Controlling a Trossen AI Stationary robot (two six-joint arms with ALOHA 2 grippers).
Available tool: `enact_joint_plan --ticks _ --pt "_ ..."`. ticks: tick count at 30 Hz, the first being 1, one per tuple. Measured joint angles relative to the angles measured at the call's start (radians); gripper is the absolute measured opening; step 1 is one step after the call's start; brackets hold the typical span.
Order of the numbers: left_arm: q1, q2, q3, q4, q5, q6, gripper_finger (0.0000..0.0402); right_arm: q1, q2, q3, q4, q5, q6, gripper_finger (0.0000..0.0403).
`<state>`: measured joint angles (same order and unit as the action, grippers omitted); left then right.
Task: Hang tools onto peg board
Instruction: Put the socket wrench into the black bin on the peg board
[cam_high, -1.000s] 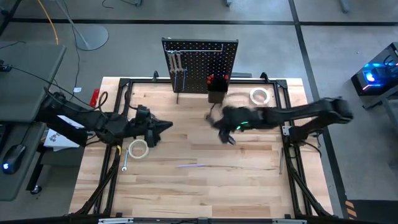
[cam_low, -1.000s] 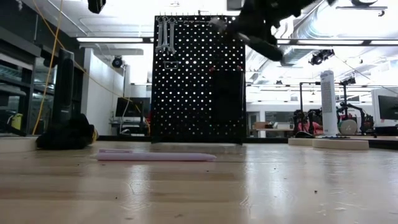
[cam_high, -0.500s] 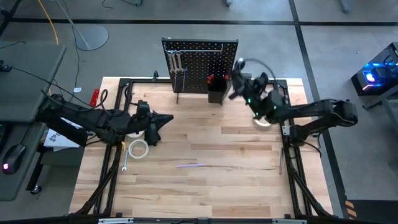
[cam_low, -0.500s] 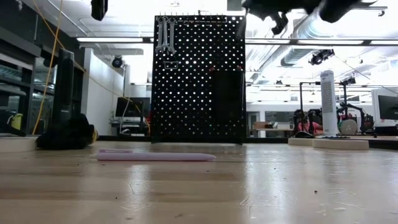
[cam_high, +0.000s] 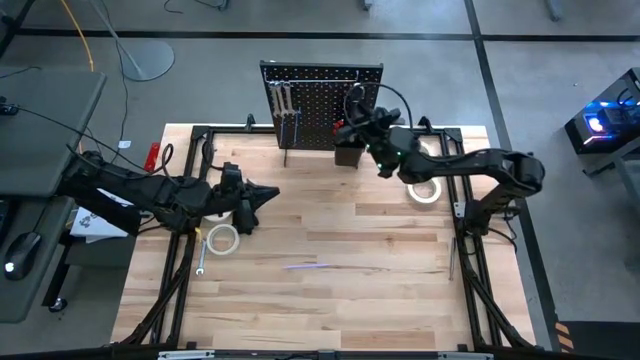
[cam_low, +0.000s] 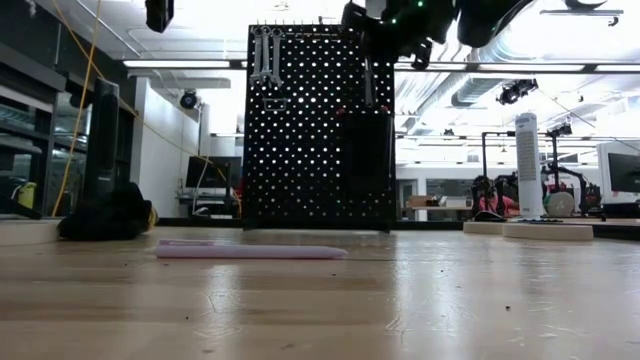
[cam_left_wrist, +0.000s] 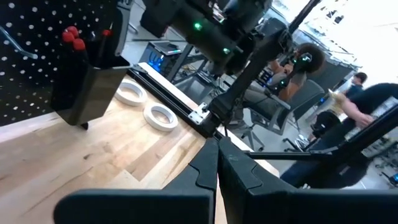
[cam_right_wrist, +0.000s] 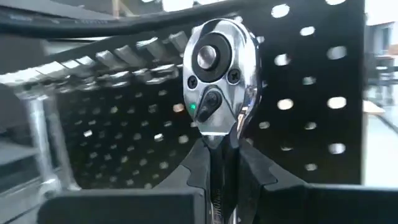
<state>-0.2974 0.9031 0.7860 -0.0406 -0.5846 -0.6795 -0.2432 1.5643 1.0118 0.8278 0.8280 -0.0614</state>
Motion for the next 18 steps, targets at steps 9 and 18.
enact_joint_plan --ticks 9,18 --pt "0.000 0.000 0.000 -0.026 0.006 0.001 0.0000 -0.001 0.059 0.003 -0.036 0.140 0.000 0.0099" --pt "0.000 0.000 0.000 -0.052 0.006 0.002 0.0000 0.004 0.059 0.002 -0.069 0.138 -0.008 0.0163"
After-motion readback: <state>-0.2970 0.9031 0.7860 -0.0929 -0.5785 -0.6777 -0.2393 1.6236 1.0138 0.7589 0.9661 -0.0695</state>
